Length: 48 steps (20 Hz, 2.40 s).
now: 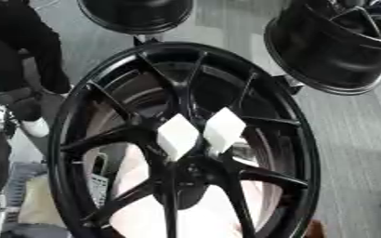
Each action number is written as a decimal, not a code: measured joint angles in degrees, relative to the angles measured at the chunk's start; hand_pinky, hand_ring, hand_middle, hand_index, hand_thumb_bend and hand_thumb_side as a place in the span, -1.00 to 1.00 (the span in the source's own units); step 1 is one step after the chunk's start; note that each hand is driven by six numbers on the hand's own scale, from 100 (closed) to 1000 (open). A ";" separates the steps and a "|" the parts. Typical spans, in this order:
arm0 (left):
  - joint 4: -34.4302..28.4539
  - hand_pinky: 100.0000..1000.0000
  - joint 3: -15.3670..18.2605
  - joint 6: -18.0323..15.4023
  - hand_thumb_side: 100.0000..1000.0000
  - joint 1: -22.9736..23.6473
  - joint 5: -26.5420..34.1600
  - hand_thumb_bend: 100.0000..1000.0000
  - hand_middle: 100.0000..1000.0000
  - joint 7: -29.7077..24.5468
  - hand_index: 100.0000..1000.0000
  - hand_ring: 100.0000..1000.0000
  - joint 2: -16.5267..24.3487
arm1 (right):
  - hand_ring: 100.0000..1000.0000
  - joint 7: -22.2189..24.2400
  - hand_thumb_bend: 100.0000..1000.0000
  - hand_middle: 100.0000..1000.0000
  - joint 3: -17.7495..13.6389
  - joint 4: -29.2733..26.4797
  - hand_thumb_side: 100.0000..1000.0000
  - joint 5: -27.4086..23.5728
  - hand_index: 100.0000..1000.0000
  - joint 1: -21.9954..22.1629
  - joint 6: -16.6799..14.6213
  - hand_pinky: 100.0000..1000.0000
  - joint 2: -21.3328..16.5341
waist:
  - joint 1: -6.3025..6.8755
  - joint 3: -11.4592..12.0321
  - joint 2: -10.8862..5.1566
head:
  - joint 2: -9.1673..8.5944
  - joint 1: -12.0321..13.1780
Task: Pull the pin out of the wheel hub.
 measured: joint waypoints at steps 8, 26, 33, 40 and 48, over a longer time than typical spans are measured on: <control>0.00 0.79 -0.01 -0.02 0.67 0.04 0.01 -1.00 0.57 -0.02 0.54 0.66 0.00 | 0.52 -2.07 -1.00 0.36 0.39 -8.63 -0.39 -1.20 0.46 -0.46 0.49 0.75 0.91 | 0.19 -0.11 -0.26 | 0.05 0.03; 0.00 0.79 -0.03 -0.06 0.67 0.14 0.11 -1.00 0.57 -0.07 0.54 0.66 -0.01 | 0.52 1.52 -0.95 0.34 4.25 -23.32 -0.38 0.60 0.46 -0.47 1.32 0.75 1.48 | 0.54 -0.12 -1.10 | 1.05 0.01; 0.01 0.79 -0.04 -0.06 0.66 0.49 0.21 -1.00 0.57 -0.09 0.54 0.66 -0.01 | 0.51 2.07 -0.96 0.34 4.86 -24.20 -0.38 0.78 0.46 -0.75 1.36 0.75 1.91 | 0.90 -0.29 -1.69 | 1.53 0.12; 0.01 0.79 -0.04 -0.08 0.66 0.58 0.34 -1.00 0.57 -0.07 0.54 0.66 -0.02 | 0.51 2.15 -0.97 0.33 5.15 -24.47 -0.38 0.81 0.46 -0.93 1.30 0.74 2.19 | 0.98 -0.42 -1.95 | 1.75 0.13; -0.01 0.78 -0.02 -0.26 0.65 0.92 0.35 -1.00 0.57 0.13 0.54 0.66 -0.02 | 0.50 2.13 -0.98 0.33 5.17 -24.49 -0.39 0.81 0.45 -0.93 1.28 0.74 2.50 | 1.24 -0.69 -2.06 | 1.97 0.13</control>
